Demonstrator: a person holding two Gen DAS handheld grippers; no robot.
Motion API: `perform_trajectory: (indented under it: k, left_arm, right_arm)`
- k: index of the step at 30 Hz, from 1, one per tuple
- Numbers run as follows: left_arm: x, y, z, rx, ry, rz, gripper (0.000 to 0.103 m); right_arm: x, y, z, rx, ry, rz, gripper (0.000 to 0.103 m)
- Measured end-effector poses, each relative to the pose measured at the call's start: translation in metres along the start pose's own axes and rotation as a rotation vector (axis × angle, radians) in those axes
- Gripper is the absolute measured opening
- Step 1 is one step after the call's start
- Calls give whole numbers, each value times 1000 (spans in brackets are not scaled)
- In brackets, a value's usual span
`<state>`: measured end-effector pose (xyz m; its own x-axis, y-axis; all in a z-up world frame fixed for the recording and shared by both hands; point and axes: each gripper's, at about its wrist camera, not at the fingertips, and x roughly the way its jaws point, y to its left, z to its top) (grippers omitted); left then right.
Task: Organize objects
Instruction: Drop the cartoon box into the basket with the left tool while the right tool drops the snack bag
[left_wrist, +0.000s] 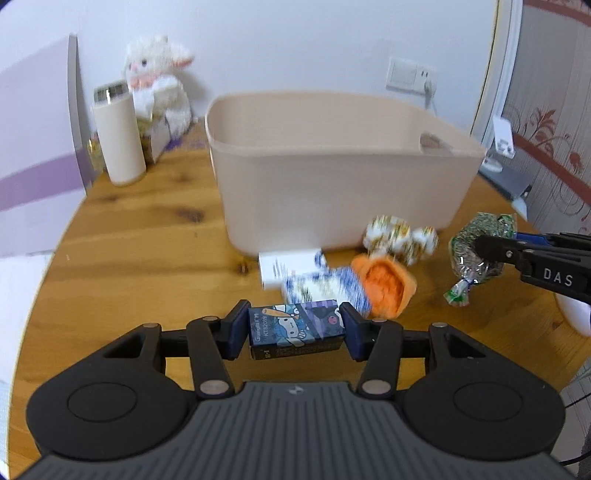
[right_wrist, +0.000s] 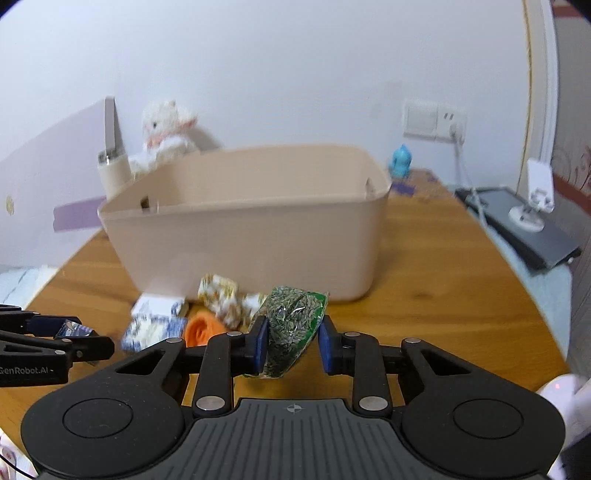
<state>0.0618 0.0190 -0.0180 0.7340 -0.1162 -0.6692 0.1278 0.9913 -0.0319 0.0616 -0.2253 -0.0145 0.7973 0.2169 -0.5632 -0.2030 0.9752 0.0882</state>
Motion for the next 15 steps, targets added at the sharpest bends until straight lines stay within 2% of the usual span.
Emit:
perform_trajectory:
  k: [8, 15]
  left_arm:
    - [-21, -4, 39, 33, -118, 42, 54]
    - [-26, -12, 85, 60, -215, 61, 54]
  right_arm:
    - [-31, -2, 38, -32, -160, -34, 26]
    - [-34, -6, 73, -52, -259, -62, 26]
